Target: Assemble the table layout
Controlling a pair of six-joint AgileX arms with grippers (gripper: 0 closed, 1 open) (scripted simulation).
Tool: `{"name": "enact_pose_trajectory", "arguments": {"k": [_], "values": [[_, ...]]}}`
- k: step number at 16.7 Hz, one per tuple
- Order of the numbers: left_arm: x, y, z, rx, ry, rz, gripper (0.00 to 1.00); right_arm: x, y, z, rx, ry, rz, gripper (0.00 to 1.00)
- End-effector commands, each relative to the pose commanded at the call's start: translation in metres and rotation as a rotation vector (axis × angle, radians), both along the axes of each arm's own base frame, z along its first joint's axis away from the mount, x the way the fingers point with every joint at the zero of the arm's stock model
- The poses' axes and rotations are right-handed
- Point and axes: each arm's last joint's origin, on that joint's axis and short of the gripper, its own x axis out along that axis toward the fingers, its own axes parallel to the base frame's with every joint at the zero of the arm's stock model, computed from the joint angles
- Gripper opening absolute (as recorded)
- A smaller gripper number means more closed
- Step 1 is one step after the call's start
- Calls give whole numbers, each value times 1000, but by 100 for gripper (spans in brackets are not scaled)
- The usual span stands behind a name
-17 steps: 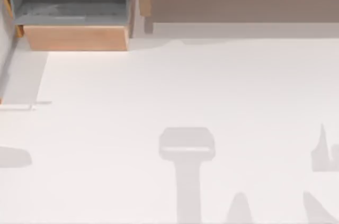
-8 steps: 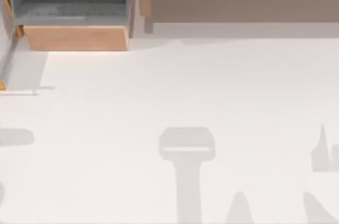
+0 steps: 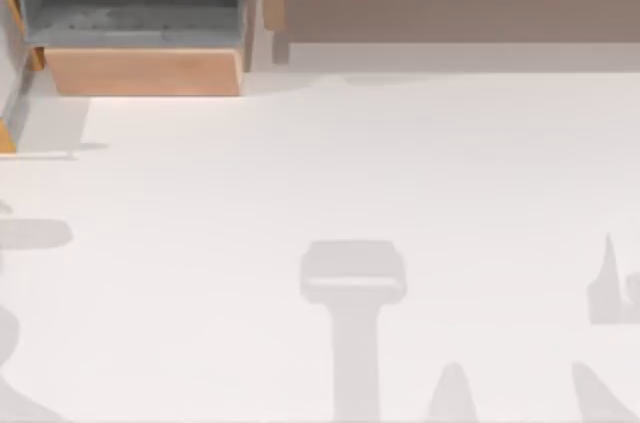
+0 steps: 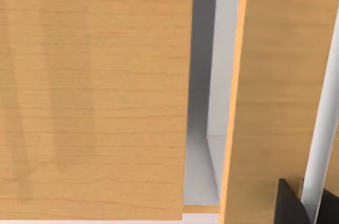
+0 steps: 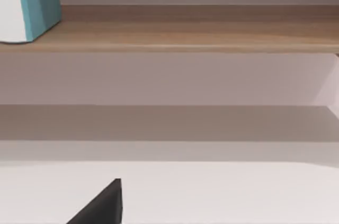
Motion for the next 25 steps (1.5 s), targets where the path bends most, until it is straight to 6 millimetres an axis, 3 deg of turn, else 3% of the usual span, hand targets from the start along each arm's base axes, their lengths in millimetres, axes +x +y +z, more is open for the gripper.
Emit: {"name": "enact_pose_trajectory", "arguments": {"k": [8, 15, 21, 25], "values": [[55, 0, 1, 3, -6, 0, 0, 0, 0, 0, 0, 0, 0, 100], [65, 0, 2, 3, -6, 4, 0, 0, 0, 0, 0, 0, 0, 100], [114, 1, 2, 1, -5, 3, 0, 0, 0, 0, 0, 0, 0, 100], [124, -1, 0, -1, 2, 2, 0, 0, 0, 0, 0, 0, 0, 100]]}}
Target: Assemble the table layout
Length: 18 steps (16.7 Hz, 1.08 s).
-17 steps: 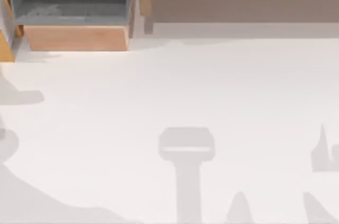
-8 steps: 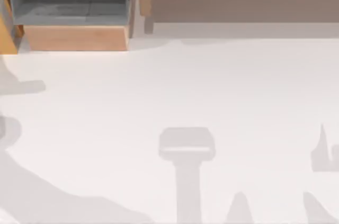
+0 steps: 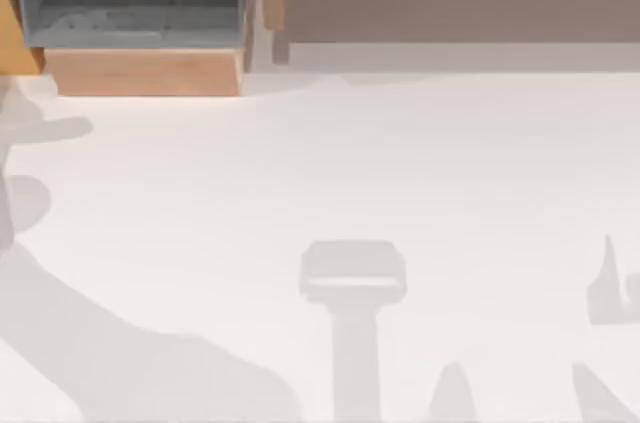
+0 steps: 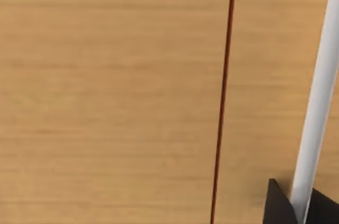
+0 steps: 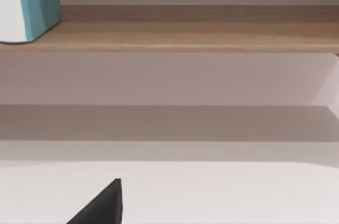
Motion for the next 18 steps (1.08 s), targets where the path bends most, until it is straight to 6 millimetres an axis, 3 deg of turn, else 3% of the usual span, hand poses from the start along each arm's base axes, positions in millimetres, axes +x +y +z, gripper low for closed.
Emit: {"name": "enact_pose_trajectory", "arguments": {"k": [2, 15, 18], "values": [[0, 0, 0, 0, 0, 0, 0, 0, 0, 0, 0, 0, 0, 100], [0, 0, 0, 0, 0, 0, 98, 0, 0, 0, 0, 0, 0, 100], [0, 0, 0, 0, 0, 0, 100, 0, 0, 0, 0, 0, 0, 100]]}}
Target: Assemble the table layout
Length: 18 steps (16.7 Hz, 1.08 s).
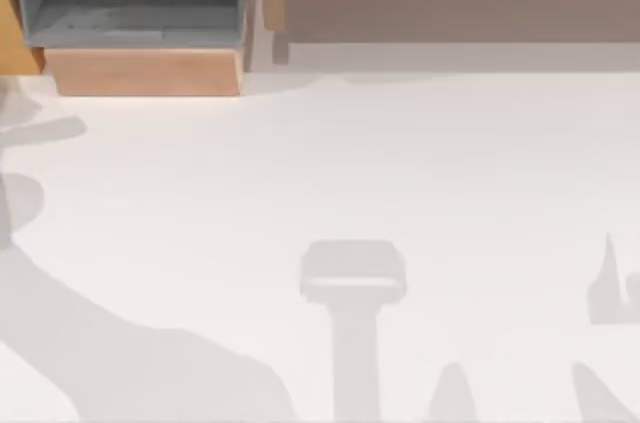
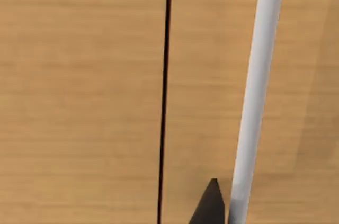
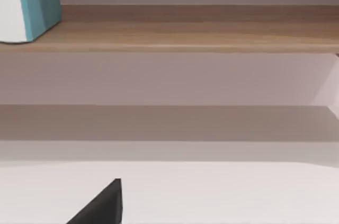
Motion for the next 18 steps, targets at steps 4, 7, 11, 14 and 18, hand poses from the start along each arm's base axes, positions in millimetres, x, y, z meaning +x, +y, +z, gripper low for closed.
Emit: {"name": "enact_pose_trajectory", "arguments": {"k": [4, 7, 11, 14, 18], "values": [[0, 0, 0, 0, 0, 0, 100, 0, 0, 0, 0, 0, 0, 100], [-6, 2, -12, -21, 39, 7, 100, 0, 0, 0, 0, 0, 0, 100], [-25, 2, -10, -23, 37, 7, 100, 0, 0, 0, 0, 0, 0, 100], [-41, 2, -12, -22, 40, 7, 100, 0, 0, 0, 0, 0, 0, 100], [-45, 2, -13, -22, 41, 7, 100, 0, 0, 0, 0, 0, 0, 100]]}}
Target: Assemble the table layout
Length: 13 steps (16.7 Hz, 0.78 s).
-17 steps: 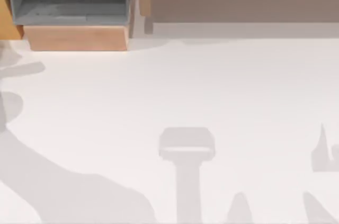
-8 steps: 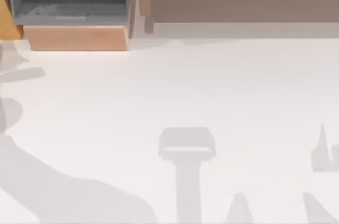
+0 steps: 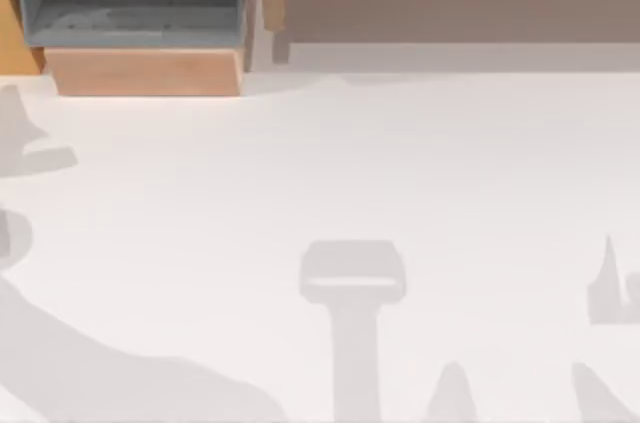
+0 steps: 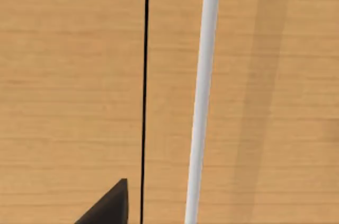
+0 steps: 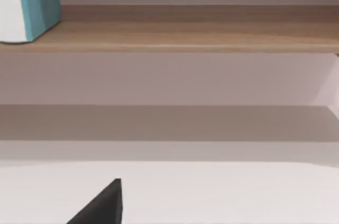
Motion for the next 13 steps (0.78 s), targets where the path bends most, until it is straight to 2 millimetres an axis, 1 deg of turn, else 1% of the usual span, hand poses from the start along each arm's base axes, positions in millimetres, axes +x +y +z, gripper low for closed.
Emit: {"name": "enact_pose_trajectory", "arguments": {"k": [2, 3, 4, 5, 6, 7, 9, 11, 13], "values": [[2, -2, -1, -2, 4, -4, 100, 0, 0, 0, 0, 0, 0, 100], [2, -6, 0, -13, 7, -10, 100, 0, 0, 0, 0, 0, 0, 100], [2, -16, 1, -37, 17, -23, 100, 0, 0, 0, 0, 0, 0, 100], [3, -30, 3, -73, 34, -42, 100, 0, 0, 0, 0, 0, 0, 100], [3, -48, 4, -119, 57, -66, 100, 0, 0, 0, 0, 0, 0, 100], [4, -70, 5, -175, 86, -93, 100, 0, 0, 0, 0, 0, 0, 100], [5, -125, 6, -301, 159, -159, 100, 0, 0, 0, 0, 0, 0, 100], [3, -191, 8, -433, 246, -229, 100, 0, 0, 0, 0, 0, 0, 100], [-4, -263, 8, -556, 344, -283, 100, 0, 0, 0, 0, 0, 0, 100]]}}
